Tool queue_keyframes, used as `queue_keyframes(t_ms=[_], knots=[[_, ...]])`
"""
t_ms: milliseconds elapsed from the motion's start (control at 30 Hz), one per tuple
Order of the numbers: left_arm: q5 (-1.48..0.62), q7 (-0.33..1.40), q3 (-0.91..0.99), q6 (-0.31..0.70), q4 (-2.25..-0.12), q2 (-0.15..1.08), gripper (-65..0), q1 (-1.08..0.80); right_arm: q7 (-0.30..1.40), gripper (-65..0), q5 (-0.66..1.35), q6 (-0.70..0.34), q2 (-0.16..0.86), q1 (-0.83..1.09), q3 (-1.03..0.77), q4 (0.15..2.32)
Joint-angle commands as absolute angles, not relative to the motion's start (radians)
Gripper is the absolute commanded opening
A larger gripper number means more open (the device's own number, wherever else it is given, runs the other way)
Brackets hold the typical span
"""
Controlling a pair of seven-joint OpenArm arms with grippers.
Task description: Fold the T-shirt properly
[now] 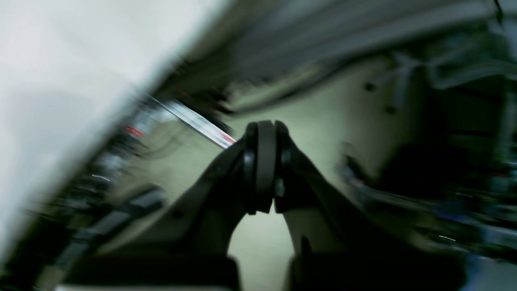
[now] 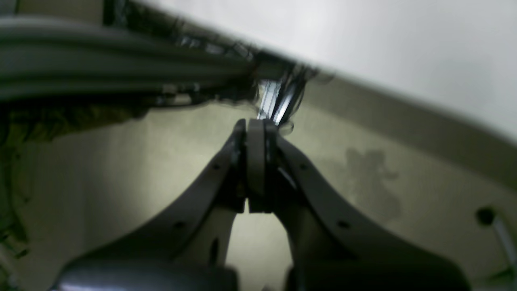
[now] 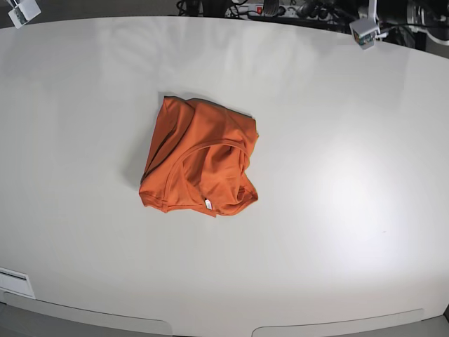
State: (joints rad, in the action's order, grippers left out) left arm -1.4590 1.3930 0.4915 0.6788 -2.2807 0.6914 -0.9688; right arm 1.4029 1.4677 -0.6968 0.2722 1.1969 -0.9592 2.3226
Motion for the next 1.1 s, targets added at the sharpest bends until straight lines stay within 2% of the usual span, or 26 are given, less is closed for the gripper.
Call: queue_keyframes(t_ms=[0, 167, 300, 400, 533, 700, 900, 1067], knots=[[-1.484, 1.396, 0.498, 0.689, -2.290, 0.692, -65.0, -1.024, 1.396, -65.0, 1.484, -0.698, 0.280, 1.232, -0.968, 2.315], [-1.484, 1.396, 0.498, 0.698, -2.248, 0.608, -65.0, -1.203, 1.396, -65.0, 1.484, -0.698, 0.281, 1.299, -0.958, 2.191], [-1.484, 1.396, 0.498, 0.698, -2.170, 0.518, -65.0, -1.237, 1.396, -65.0, 1.479, -0.698, 0.287, 1.301, -0.885, 2.044], [-1.456, 1.396, 0.496, 0.698, -2.080, 0.481, -65.0, -1.229, 1.392, -65.0, 1.405, -0.698, 0.304, 1.299, -0.776, 1.951], [-1.320, 1.365, 0.444, 0.698, -1.935, 0.479, -65.0, -1.210, 1.195, -65.0, 1.163, -0.698, 0.345, 1.288, -0.582, 1.852], [-1.129, 1.219, 0.304, 0.698, -1.709, 0.479, -65.0, -1.061, 0.962, -65.0, 0.833, -0.698, 0.355, 1.168, -0.368, 1.704], [-0.882, 0.944, 0.122, 0.698, -1.377, 0.471, -65.0, -0.796, 0.714, -65.0, 0.641, -0.698, 0.355, 0.951, -0.169, 1.433], [-0.607, 0.646, 0.040, 0.698, -1.075, 0.391, -65.0, -0.568, 0.542, -65.0, 0.488, -0.698, 0.343, 0.725, -0.034, 1.170]])
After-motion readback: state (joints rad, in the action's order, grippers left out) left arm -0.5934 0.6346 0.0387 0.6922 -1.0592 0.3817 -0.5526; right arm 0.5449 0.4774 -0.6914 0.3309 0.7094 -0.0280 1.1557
